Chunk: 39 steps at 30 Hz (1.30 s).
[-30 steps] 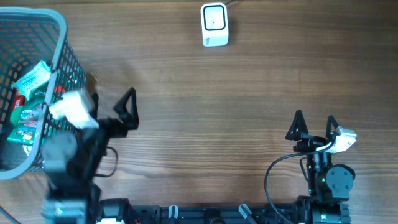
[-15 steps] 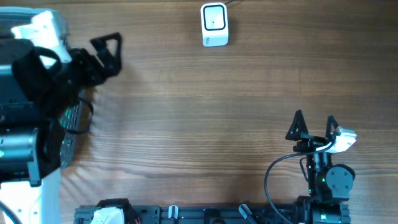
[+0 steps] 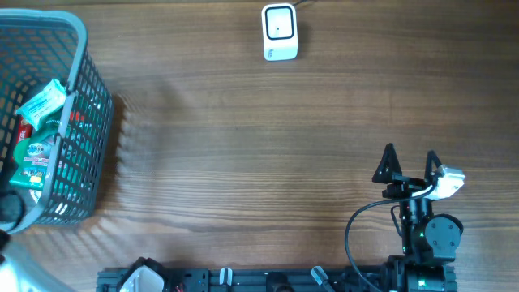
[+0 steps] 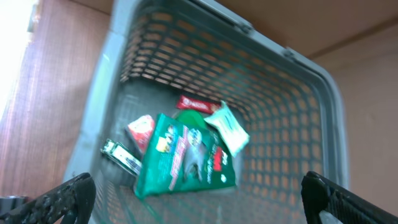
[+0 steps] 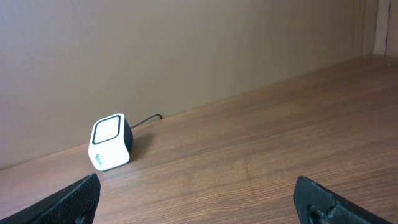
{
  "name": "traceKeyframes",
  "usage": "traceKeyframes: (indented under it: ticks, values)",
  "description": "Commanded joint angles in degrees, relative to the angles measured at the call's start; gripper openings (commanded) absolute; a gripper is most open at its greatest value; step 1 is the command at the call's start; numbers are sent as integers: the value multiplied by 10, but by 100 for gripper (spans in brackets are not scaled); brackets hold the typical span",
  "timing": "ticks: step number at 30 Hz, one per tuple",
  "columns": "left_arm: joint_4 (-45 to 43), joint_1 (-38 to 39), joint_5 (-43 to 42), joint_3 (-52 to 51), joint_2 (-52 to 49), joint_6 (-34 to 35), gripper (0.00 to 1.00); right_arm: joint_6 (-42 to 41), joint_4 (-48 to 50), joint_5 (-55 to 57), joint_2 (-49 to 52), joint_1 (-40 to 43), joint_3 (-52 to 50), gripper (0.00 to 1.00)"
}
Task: Scan the item barcode
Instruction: 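Reach the left gripper into the basket and grasp the green 3M pack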
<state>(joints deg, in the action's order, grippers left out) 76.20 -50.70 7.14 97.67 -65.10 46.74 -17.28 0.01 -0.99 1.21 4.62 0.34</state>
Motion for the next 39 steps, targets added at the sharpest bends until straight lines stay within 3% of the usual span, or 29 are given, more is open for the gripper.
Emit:
traceKeyframes:
  ticks: [1,5,9,15,26,32,35,39]
  values:
    - [-16,-53,-71,6,-71,-59,100,7,3,4,-3,-2,0,100]
    - [-12,-66,-82,6,-160,-93,100,7,3,4,-3,-2,0,100]
    - [26,-66,-159,4,-241,-194,100,6,3,4,-3,-2,0,100]
    - [-26,-67,-170,-26,-281,-255,100,6,3,4,-3,-2,0,100]
    - [-35,-39,-178,-35,-362,-270,100,7,3,4,-3,-2,0,100]
    - [-41,-34,-181,-98,-365,-267,100,6,3,4,-3,-2,0,100]
    - [-83,-33,-195,-163,-365,-266,100,6,3,4,-3,-2,0,100]
    - [-213,-33,-272,-275,-365,-266,100,7,3,4,-3,-2,0,100]
